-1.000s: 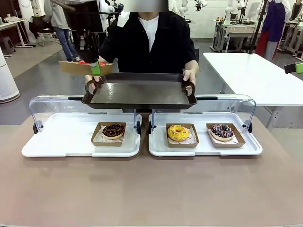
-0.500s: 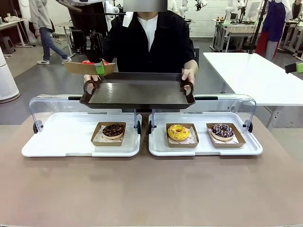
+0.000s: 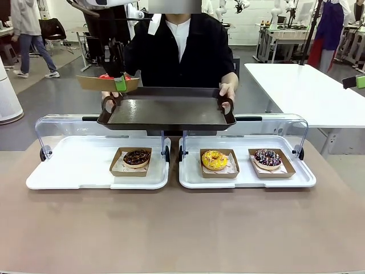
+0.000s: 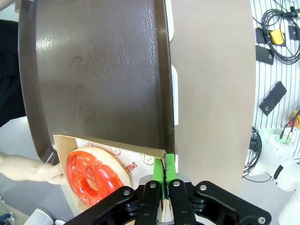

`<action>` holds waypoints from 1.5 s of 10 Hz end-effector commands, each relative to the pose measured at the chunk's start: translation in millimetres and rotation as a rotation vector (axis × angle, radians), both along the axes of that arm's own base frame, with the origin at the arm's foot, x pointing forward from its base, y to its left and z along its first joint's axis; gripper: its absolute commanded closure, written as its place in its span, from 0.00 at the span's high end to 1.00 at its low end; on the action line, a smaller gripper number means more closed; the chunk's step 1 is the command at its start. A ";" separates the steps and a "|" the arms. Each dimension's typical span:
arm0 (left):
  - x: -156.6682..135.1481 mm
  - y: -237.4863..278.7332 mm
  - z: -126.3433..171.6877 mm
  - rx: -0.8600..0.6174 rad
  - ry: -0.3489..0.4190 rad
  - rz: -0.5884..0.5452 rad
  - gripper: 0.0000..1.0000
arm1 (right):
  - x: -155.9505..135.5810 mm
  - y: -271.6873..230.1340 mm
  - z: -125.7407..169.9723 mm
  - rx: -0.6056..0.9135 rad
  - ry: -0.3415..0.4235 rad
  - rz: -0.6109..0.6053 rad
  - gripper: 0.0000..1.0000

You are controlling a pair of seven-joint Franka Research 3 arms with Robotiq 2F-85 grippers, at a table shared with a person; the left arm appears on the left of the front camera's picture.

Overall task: Provide the desired donut to the person.
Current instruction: Place the picked Paper togo box onto the Handle tray extended by the person.

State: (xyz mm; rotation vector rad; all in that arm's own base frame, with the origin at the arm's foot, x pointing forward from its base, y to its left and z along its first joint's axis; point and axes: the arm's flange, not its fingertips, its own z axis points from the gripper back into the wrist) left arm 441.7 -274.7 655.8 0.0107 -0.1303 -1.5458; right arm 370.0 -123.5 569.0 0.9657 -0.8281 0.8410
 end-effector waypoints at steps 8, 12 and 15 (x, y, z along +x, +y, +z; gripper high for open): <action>47.2 -7.2 -25.6 -0.062 0.011 0.077 0.02 | 0.5 0.5 1.1 0.017 -0.011 0.008 1.00; 73.1 -14.5 -60.3 -0.077 0.059 0.082 0.02 | 0.5 0.5 1.1 0.017 -0.011 0.008 1.00; 75.3 -18.4 -70.1 -0.089 0.086 0.068 0.02 | 0.5 0.5 1.1 0.017 -0.011 0.008 1.00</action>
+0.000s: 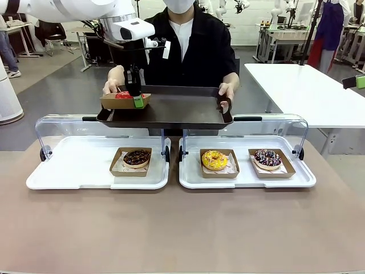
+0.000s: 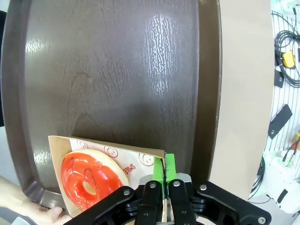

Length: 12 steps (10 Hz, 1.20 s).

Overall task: Provide the desired donut to the person.
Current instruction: Place the picked Paper togo box onto the Handle tray extended by the person.

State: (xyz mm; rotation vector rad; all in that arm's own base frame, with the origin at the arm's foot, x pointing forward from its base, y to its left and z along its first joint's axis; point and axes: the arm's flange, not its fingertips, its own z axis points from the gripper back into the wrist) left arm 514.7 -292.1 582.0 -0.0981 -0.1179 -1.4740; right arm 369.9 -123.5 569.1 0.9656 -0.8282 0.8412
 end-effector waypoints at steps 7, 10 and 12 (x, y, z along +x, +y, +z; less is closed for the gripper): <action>6.3 0.8 -3.9 -0.031 0.045 -0.039 1.00 | 0.6 0.5 1.0 0.017 -0.011 0.008 1.00; 4.9 1.1 -1.9 -0.035 0.047 -0.040 1.00 | 0.6 0.5 1.0 0.017 -0.011 0.008 1.00; 4.1 1.3 -1.1 -0.029 0.051 -0.044 1.00 | 0.6 0.5 1.0 0.017 -0.011 0.008 1.00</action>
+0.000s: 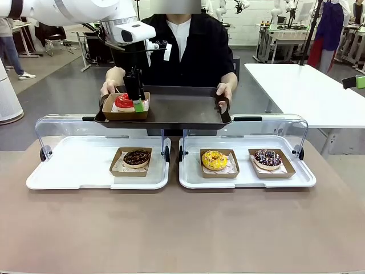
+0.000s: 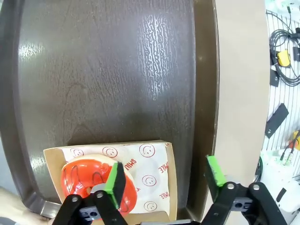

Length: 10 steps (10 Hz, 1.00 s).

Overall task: Provide the desired donut to the person.
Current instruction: Place the picked Paper togo box onto the Handle tray extended by the person.

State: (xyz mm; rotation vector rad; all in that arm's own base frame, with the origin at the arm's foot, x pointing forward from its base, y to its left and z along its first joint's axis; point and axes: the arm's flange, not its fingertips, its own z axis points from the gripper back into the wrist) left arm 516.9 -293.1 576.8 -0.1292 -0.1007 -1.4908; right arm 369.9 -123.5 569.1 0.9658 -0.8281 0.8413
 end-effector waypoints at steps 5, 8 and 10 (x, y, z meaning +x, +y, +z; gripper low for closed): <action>-7.7 13.1 17.6 0.021 0.028 -0.062 1.00 | 0.6 0.5 1.0 0.017 -0.011 0.007 1.00; -36.8 73.5 56.1 -0.014 0.017 -0.104 1.00 | 0.6 0.5 1.0 0.017 -0.011 0.007 1.00; -55.0 114.2 60.6 -0.033 -0.004 -0.101 1.00 | 0.6 0.5 1.0 0.017 -0.011 0.007 1.00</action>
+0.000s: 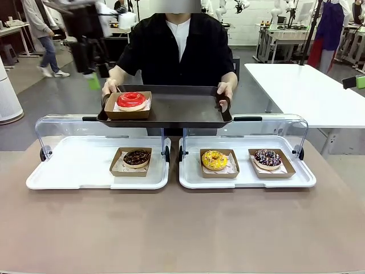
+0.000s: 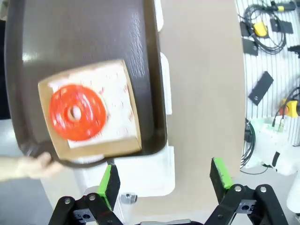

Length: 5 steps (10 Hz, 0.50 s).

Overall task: Provide the desired donut to the person.
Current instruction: Place the picked Paper togo box onto the Handle tray extended by the person.

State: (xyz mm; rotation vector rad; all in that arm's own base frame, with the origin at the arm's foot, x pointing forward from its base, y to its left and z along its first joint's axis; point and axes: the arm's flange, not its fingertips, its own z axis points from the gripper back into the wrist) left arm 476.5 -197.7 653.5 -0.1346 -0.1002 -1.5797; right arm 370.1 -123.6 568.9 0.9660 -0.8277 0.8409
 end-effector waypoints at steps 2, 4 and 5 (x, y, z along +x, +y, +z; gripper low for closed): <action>-27.5 53.1 -21.9 -0.023 -0.021 0.004 1.00 | 0.5 0.6 1.2 0.017 -0.012 0.008 1.00; -40.4 77.0 -24.8 -0.042 -0.066 0.012 1.00 | 0.5 0.6 1.2 0.017 -0.012 0.008 1.00; -42.4 84.5 -28.2 -0.054 -0.081 0.027 1.00 | 0.5 0.6 1.2 0.017 -0.012 0.008 1.00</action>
